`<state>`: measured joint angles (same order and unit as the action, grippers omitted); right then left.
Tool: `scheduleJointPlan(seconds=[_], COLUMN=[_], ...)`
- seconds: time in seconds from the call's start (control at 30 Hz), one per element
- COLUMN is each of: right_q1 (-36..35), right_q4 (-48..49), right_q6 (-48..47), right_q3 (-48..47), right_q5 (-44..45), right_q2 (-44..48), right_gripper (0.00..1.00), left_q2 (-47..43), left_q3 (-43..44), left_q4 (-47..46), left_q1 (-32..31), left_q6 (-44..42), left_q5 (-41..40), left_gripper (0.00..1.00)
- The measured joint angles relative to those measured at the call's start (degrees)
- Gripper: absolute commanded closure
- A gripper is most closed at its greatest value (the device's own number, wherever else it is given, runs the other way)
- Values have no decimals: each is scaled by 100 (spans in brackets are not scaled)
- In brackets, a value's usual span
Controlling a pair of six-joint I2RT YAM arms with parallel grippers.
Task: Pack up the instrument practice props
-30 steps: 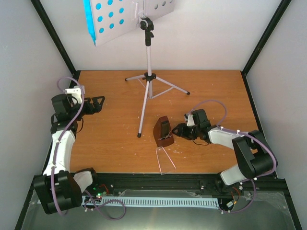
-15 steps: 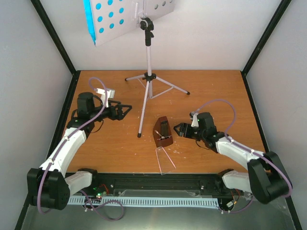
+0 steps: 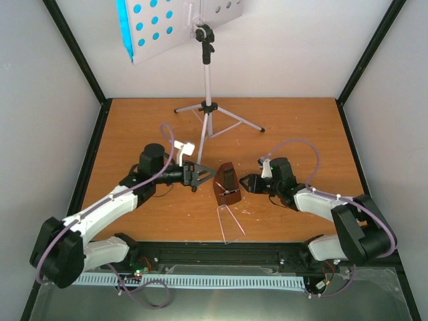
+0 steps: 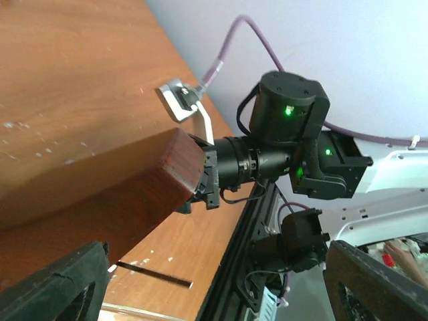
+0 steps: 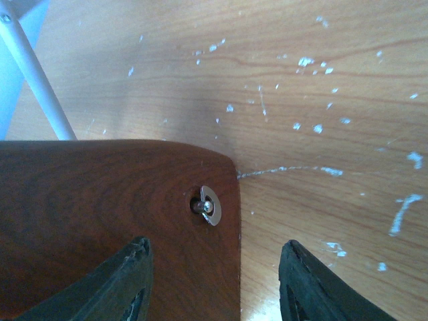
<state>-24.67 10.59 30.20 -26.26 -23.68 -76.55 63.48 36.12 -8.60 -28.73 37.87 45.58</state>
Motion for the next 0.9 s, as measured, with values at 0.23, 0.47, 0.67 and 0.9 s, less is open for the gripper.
scheduleJointPlan(seconds=[0.23,0.47,0.67,0.9], right_q1=[-402,-951,-1172,-1174], right_q4=[308,723,1102,1143], right_q6=[-122,-9,221,260], right_q3=[-72,-74,-9,299], right_q5=[-74,26,262,708], right_q2=[-424,-758,-804,-275], right_gripper=[51,51,43,28], left_q2=[638,925,925,1027], left_q3=[221,881,990,1226], left_q4=[-31,424,780,1233], left_q1=[-308,-391,-426,-623], left_q6=[15,-334,-697,-1193], left_q5=[-96,-664,-1255,-1770], left_gripper=[15,17,15,11])
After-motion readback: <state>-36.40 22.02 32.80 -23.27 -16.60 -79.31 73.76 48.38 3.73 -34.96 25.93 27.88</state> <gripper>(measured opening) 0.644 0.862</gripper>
